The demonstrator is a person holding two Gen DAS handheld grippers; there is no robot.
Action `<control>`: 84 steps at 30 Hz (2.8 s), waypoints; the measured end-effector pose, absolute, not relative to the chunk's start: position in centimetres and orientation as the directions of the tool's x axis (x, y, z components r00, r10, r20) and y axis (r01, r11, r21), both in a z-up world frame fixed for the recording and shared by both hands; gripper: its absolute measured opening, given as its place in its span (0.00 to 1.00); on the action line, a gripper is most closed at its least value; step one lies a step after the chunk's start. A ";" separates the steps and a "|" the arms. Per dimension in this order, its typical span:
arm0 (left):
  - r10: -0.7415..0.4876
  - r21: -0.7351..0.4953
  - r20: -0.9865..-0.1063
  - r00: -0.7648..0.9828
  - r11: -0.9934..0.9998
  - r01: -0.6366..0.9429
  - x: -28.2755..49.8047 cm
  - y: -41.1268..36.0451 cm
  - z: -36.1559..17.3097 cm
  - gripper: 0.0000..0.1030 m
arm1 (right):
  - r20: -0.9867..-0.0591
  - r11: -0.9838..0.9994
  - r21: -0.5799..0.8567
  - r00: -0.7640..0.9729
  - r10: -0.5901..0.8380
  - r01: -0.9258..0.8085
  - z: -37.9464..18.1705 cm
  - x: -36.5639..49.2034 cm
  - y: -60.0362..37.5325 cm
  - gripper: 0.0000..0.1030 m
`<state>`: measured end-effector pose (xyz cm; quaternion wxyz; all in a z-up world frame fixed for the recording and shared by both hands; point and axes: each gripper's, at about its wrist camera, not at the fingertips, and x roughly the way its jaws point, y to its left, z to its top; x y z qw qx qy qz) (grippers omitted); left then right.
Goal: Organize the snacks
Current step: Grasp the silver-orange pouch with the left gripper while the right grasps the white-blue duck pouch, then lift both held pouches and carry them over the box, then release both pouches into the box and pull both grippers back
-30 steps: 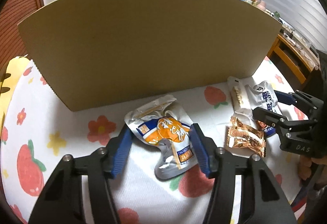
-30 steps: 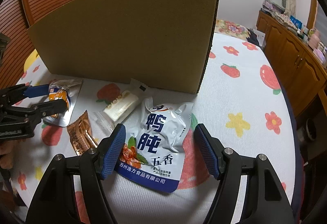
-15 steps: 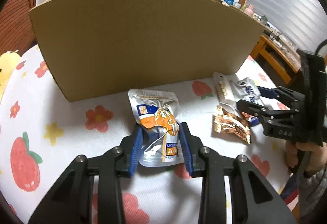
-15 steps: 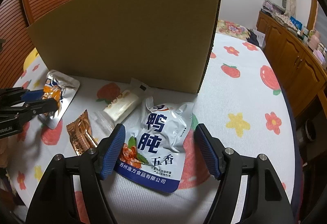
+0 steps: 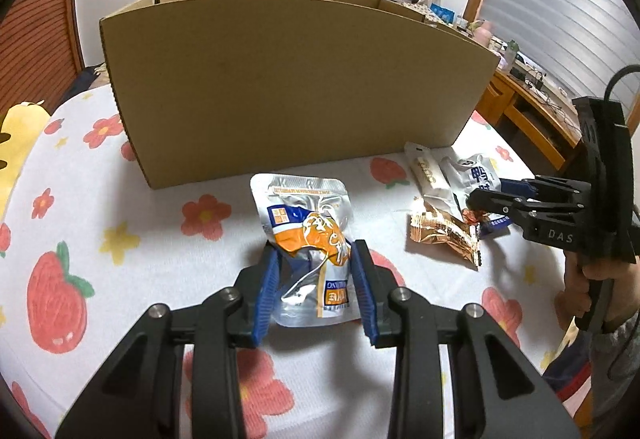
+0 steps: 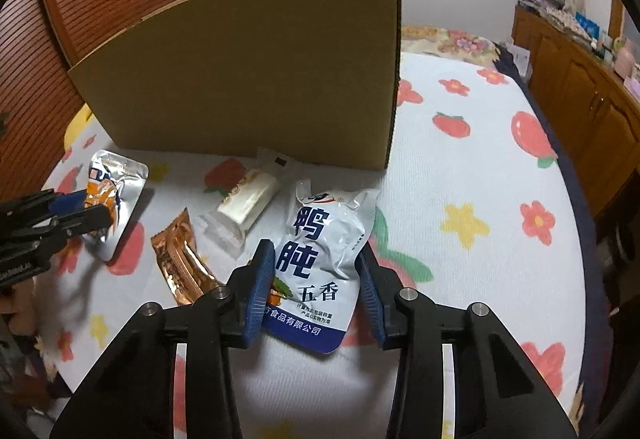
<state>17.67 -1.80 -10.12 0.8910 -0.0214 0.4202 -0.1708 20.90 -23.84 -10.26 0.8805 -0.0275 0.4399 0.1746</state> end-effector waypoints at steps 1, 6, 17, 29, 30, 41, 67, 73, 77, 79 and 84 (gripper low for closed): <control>-0.323 -0.183 -0.741 0.589 0.941 0.286 17.6 -1.7 -10.1 0.32 | -0.784 0.939 0.097 0.556 0.277 -0.331 -10.2 20.7 -23.8 0.39; -0.327 -0.188 -0.733 0.596 0.940 0.285 17.3 -1.4 -10.0 0.33 | -0.773 0.935 0.088 0.568 0.282 -0.344 -10.0 19.8 -23.2 0.39; -0.327 -0.177 -0.696 0.639 0.941 0.289 16.3 -1.2 -8.6 0.33 | -0.742 0.936 0.116 0.597 0.304 -0.332 -9.1 18.4 -23.9 0.39; -0.328 -0.170 -0.655 0.681 0.942 0.291 15.9 -1.0 -6.3 0.33 | -0.691 0.934 0.125 0.646 0.324 -0.334 -6.3 17.0 -24.9 0.39; -0.327 -0.168 -0.652 0.685 0.942 0.290 15.9 -0.9 -6.1 0.33 | -0.686 0.933 0.125 0.650 0.327 -0.337 -5.9 16.9 -24.9 0.39; -0.307 -0.133 -0.616 0.725 0.948 0.288 15.8 -0.6 -4.1 0.33 | -0.643 0.923 0.119 0.680 0.354 -0.367 -3.4 16.2 -24.4 0.39; -0.304 -0.094 -0.505 0.808 0.950 0.298 25.5 1.6 2.2 0.33 | -0.525 0.882 0.019 0.747 0.409 -0.470 3.6 24.7 -19.4 0.39; -0.313 -0.112 -0.525 0.792 0.947 0.301 28.5 1.6 0.7 0.33 | -0.545 0.876 0.022 0.728 0.415 -0.482 2.2 28.2 -18.5 0.39; -0.327 -0.135 -0.535 0.779 0.943 0.303 29.5 1.6 -0.5 0.33 | -0.557 0.869 0.045 0.710 0.431 -0.493 1.1 29.8 -18.4 0.39; -0.334 -0.145 -0.538 0.774 0.941 0.305 29.8 1.6 -0.9 0.33 | -0.563 0.867 0.052 0.702 0.436 -0.496 0.6 30.2 -18.3 0.39; -0.335 -0.142 -0.551 0.765 0.940 0.309 30.5 1.4 -1.4 0.33 | -0.577 0.865 0.049 0.693 0.433 -0.499 -0.2 30.8 -17.7 0.39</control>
